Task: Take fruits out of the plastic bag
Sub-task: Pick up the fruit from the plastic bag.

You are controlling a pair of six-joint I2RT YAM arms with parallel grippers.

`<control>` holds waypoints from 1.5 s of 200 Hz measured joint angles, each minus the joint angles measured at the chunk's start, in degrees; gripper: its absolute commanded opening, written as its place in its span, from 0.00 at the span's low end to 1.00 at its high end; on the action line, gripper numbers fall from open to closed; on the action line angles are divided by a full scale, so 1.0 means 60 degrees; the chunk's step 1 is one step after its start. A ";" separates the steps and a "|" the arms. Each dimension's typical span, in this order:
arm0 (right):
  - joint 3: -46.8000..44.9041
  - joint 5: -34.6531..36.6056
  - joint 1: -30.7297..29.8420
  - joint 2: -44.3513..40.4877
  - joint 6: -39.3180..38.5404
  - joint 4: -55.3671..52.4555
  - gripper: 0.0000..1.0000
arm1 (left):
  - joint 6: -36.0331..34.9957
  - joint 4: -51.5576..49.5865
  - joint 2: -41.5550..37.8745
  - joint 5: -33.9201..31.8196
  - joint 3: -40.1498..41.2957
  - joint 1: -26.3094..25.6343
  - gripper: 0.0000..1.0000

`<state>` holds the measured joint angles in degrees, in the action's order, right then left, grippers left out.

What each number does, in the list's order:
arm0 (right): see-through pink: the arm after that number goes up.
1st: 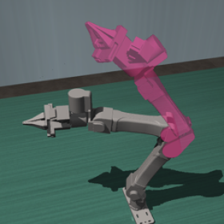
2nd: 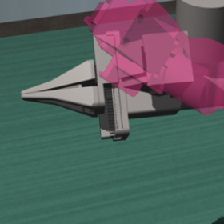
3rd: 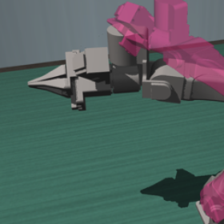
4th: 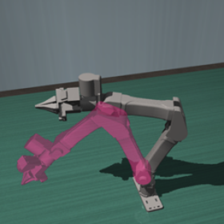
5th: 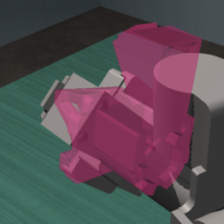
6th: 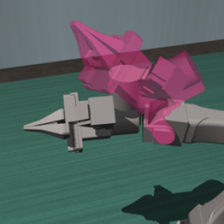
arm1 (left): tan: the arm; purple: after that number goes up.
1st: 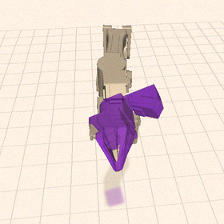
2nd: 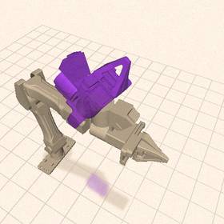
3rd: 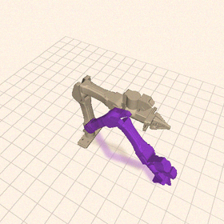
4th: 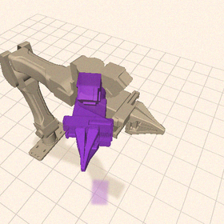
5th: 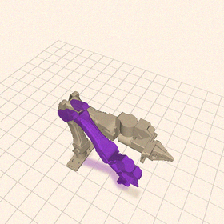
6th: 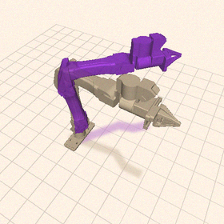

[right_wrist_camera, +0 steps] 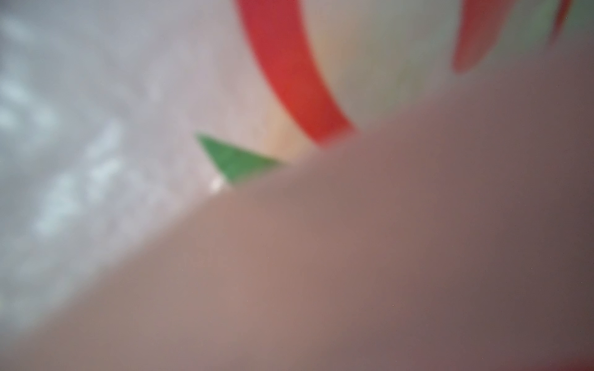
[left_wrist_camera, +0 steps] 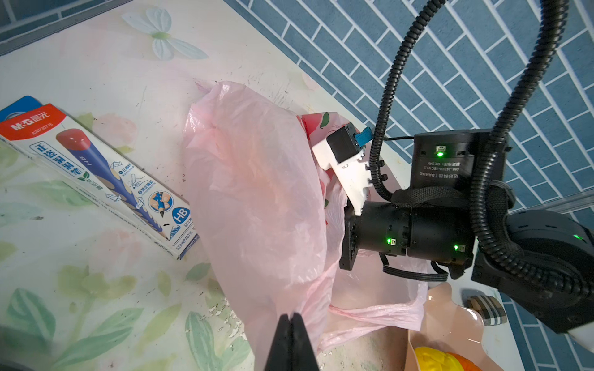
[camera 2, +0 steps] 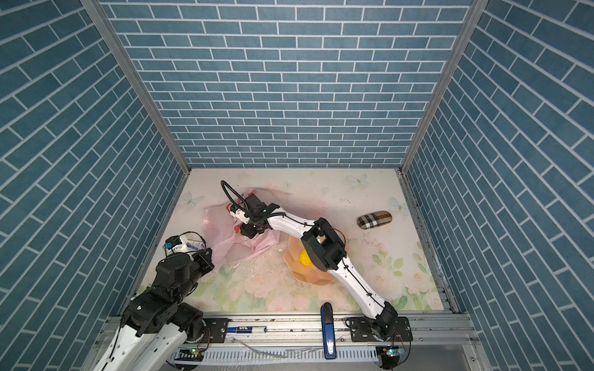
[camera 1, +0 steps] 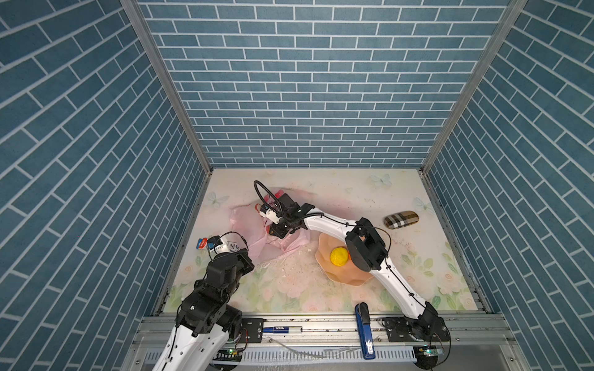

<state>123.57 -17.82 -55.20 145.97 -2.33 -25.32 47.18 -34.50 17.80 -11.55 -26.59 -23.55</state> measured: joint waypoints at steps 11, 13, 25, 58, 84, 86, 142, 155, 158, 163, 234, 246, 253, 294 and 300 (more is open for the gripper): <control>-0.0131 -0.0029 -0.0015 -0.0084 -0.0018 0.0004 0.25 | -0.0004 0.0076 0.0055 0.0004 0.0000 0.0000 0.00; -0.0157 -0.0033 -0.0018 -0.0102 -0.0018 -0.0004 0.25 | -0.0004 0.0084 0.0062 0.0004 0.0000 0.0000 0.00; -0.0342 -0.0066 -0.0036 -0.0226 -0.0025 -0.0022 0.24 | -0.0007 0.0164 0.0127 0.0000 0.0000 0.0000 0.00; -0.0739 -0.0138 -0.0131 -0.0608 -0.0040 -0.0208 0.22 | -0.0080 0.0346 0.0299 -0.0066 -0.0036 0.0000 0.00; -0.1137 -0.0153 -0.0226 -0.1049 -0.0047 -0.0408 0.20 | -0.0182 0.0481 0.0404 -0.0186 -0.0124 0.0000 0.00; -0.1169 -0.0157 -0.0229 -0.1086 -0.0047 -0.0426 0.20 | -0.0189 0.0488 0.0412 -0.0189 -0.0131 0.0000 0.00; -0.1814 -0.0142 -0.0259 -0.1985 -0.0047 -0.0747 0.18 | -0.0291 0.0922 0.0634 -0.0273 -0.0189 0.0000 0.00; -0.1883 -0.0135 -0.0259 -0.2149 -0.0040 -0.0878 0.17 | -0.0291 0.1013 0.0652 -0.0291 -0.0189 0.0000 0.00; -0.1894 -0.0135 -0.0259 -0.2182 -0.0033 -0.0907 0.17 | -0.0291 0.1027 0.0659 -0.0291 -0.0189 0.0000 0.00; -0.1927 -0.0135 -0.0259 -0.2255 -0.0015 -0.0958 0.17 | -0.0291 0.1056 0.0670 -0.0295 -0.0189 0.0000 0.00; -0.3271 0.0033 -0.0361 -0.3719 0.0248 -0.1789 0.16 | -0.0372 0.1614 0.1016 -0.0386 -0.0189 0.0000 0.00; -0.3563 0.0084 -0.0412 -0.4084 0.0295 -0.1934 0.16 | -0.0404 0.1734 0.1122 -0.0386 -0.0189 0.0000 0.00; -0.3705 0.0106 -0.0448 -0.4288 0.0335 -0.2007 0.16 | -0.0419 0.1807 0.1184 -0.0382 -0.0189 0.0000 0.00; -0.4441 0.0149 -0.0634 -0.5271 0.0419 -0.2320 0.16 | -0.0481 0.2251 0.1530 -0.0353 -0.0189 0.0000 0.00; -0.4528 0.0157 -0.0645 -0.5377 0.0419 -0.2361 0.15 | -0.0477 0.2306 0.1570 -0.0350 -0.0189 0.0000 0.00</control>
<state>96.40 -16.88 -59.07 113.71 0.19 -39.48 44.31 -20.67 27.22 -13.65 -27.73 -23.55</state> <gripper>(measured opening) 0.247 0.046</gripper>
